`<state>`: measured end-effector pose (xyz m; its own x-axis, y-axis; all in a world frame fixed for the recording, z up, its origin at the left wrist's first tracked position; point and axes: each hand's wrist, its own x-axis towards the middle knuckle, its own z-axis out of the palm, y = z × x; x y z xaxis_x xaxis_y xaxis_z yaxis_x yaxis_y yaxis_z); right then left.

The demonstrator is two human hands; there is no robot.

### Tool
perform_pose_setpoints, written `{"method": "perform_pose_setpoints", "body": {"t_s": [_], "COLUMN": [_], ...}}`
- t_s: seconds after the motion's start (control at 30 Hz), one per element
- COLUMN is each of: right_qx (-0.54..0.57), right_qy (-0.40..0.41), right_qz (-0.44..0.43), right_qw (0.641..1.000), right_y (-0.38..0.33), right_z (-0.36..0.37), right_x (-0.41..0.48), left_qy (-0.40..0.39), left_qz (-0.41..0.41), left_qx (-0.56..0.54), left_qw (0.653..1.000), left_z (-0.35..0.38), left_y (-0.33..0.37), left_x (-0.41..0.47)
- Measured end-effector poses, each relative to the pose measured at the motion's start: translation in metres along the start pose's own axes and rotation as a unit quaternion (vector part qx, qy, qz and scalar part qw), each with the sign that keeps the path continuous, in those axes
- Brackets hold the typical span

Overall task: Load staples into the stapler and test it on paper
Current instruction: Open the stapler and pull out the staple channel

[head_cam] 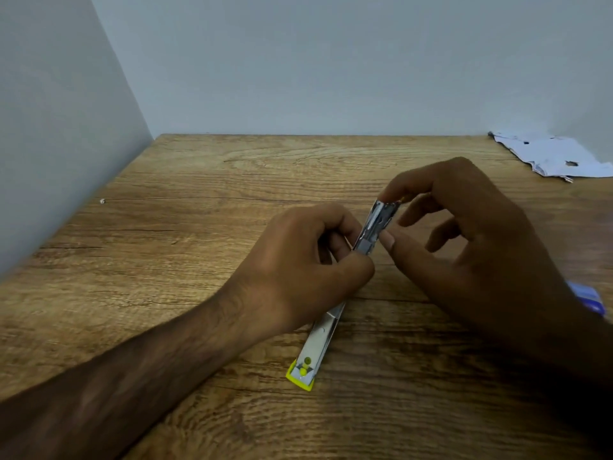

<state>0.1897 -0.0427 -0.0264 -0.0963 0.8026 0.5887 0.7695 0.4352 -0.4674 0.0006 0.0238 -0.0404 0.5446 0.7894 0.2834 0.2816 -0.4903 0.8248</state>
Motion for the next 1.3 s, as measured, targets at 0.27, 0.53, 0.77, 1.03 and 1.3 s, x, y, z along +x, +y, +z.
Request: {"method": "perform_pose_setpoints", "body": {"t_s": [0.27,0.53,0.77,1.03,1.3], "right_qx": [-0.093,-0.214,-0.173,-0.089,-0.205], "right_qy": [-0.03,-0.057,-0.086,-0.081,-0.077], "right_qz": [-0.048,-0.069,-0.049,0.031,-0.001], "right_qw": [0.994,0.973,0.98,0.992,0.976], "right_y": [0.001,-0.006,-0.01,-0.013,-0.022], "right_z": [0.0,0.0,0.002,0.005,0.004], "right_x": [-0.004,-0.005,-0.008,-0.006,-0.008], "left_qy": [-0.006,-0.024,-0.03,-0.036,-0.026], "left_qz": [-0.052,-0.054,-0.028,-0.014,-0.041], "left_qx": [-0.054,-0.032,0.054,0.079,0.056], "left_qw": [0.997,0.998,0.998,0.996,0.997], "left_z": [-0.004,-0.004,-0.004,-0.005,-0.003], "left_y": [-0.002,0.002,0.0,0.0,0.0], "left_x": [0.004,0.004,0.001,0.001,0.004]}}
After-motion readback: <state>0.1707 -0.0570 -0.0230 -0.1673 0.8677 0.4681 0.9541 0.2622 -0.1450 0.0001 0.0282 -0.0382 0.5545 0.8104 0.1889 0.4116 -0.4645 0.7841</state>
